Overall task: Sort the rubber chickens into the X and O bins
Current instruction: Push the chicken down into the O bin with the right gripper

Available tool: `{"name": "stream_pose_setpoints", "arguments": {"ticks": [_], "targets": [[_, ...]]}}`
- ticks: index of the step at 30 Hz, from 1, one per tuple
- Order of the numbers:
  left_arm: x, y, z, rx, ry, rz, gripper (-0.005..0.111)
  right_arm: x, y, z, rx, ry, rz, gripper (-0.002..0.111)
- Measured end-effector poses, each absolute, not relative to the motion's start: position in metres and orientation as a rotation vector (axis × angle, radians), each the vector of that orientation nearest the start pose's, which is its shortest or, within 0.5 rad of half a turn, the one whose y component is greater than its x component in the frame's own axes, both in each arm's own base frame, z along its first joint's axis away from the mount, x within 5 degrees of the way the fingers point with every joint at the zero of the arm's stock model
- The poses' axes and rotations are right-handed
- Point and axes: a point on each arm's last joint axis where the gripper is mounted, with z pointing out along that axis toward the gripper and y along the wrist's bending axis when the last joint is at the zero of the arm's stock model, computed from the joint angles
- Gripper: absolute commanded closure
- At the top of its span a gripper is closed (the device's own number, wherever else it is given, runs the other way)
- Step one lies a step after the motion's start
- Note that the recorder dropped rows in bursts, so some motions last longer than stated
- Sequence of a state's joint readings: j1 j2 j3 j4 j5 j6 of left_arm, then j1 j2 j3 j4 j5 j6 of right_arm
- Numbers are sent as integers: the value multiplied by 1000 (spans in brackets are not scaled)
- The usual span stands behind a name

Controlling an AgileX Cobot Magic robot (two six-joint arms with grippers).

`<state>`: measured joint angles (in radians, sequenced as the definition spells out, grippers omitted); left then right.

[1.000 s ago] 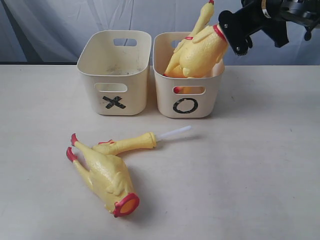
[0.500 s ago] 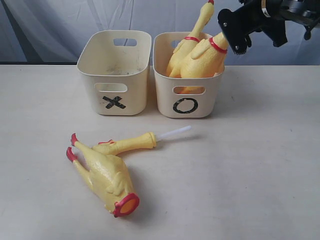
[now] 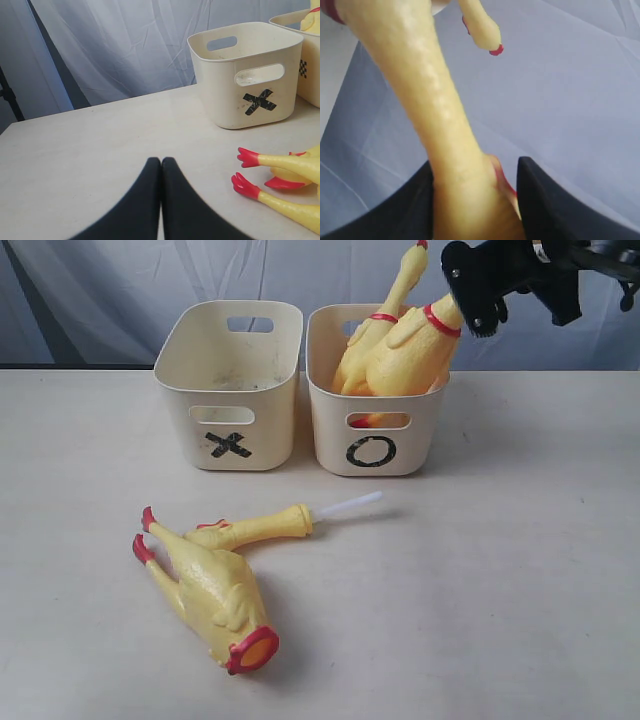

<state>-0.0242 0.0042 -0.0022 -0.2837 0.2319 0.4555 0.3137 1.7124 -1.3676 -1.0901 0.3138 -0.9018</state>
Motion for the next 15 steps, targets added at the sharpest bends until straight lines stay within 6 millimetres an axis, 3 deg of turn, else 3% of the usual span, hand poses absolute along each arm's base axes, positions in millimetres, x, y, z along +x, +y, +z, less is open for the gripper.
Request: {"name": "stream_pose_setpoints", "arguments": {"ticks": [6,10,15], "targets": [[56,-7,194,221,1694,60,106,392,101,323,-1880,1167,-1242,63],[56,-7,194,221,1694,60,106,392,104,324,-1857,1150,-1211,34],[56,-7,194,221,1694,60,106,392,104,324,-1846,1160,-1201,32]]}}
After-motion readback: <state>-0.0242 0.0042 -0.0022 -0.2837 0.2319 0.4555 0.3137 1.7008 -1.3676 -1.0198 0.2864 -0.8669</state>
